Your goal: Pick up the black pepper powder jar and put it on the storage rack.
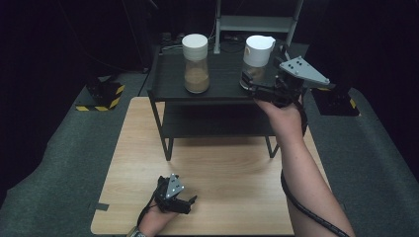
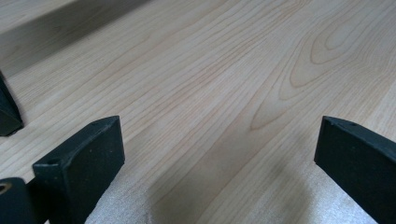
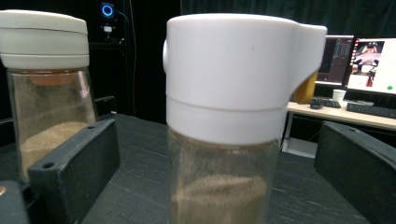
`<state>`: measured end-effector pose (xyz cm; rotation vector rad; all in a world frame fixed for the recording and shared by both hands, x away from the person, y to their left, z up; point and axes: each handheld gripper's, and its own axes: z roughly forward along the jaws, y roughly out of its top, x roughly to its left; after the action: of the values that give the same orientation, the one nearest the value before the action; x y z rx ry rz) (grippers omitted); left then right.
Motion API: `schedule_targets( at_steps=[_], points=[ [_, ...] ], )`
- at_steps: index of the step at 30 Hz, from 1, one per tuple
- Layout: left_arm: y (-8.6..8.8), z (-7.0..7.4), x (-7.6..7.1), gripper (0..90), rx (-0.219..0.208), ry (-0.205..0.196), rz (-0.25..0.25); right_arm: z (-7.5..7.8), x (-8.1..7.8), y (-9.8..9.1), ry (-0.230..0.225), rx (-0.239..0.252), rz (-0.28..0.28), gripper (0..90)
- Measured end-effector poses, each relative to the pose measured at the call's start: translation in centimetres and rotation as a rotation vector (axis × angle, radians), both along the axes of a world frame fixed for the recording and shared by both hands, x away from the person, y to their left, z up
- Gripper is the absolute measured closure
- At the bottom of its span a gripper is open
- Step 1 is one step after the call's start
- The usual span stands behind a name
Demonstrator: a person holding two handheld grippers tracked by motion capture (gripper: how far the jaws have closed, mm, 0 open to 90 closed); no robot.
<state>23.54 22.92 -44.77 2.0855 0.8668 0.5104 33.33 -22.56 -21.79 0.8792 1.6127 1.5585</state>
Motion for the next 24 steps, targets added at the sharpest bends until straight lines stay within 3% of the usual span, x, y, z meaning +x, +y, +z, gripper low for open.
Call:
schedule_targets(
  at_steps=[24],
  points=[
    [-0.3, 0.1, -0.1, 1.9, 0.012, -0.003, 0.006, -2.7, -3.7, -1.9, -0.024, -0.040, 0.042, 0.0]
  ],
)
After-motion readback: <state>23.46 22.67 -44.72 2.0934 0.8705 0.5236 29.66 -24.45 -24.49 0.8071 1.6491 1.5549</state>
